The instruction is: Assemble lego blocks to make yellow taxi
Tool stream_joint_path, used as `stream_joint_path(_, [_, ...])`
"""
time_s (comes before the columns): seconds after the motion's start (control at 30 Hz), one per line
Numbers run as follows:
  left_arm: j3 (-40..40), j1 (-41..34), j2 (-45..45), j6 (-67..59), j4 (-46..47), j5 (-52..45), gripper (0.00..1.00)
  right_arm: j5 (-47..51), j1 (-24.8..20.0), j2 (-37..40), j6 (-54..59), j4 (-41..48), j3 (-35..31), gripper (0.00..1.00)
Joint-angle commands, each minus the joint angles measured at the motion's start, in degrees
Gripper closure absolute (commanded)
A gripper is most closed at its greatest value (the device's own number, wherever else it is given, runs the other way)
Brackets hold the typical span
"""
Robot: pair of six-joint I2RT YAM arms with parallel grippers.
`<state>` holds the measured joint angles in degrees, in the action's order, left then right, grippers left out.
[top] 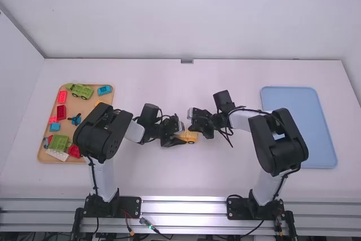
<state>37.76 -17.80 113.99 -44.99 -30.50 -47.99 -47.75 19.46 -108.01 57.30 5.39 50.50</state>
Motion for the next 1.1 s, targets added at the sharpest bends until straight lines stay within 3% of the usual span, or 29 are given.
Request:
stream_joint_path(0.0, [-1.2, -0.2, 0.8, 0.2, 1.1, 1.1, 0.61, 1.0, 0.1, -1.5, -0.5, 0.4, -1.4, 1.00])
stream_joint_path(0.33, [-1.3, -0.2, 0.8, 0.2, 0.9, 1.1, 0.61, -5.9, -1.1, -1.3, -0.5, -4.1, -1.3, 1.00])
stream_joint_path(0.73, [-1.4, -0.2, 0.8, 0.6, 0.2, 1.1, 0.61, -10.4, -3.8, -1.0, 4.9, 1.0, -1.4, 1.00])
stream_joint_path(1.07, [-1.4, -0.2, 0.8, 0.7, 0.2, 1.1, 0.61, -3.5, -1.8, -1.1, 5.2, 2.6, -1.4, 1.00])
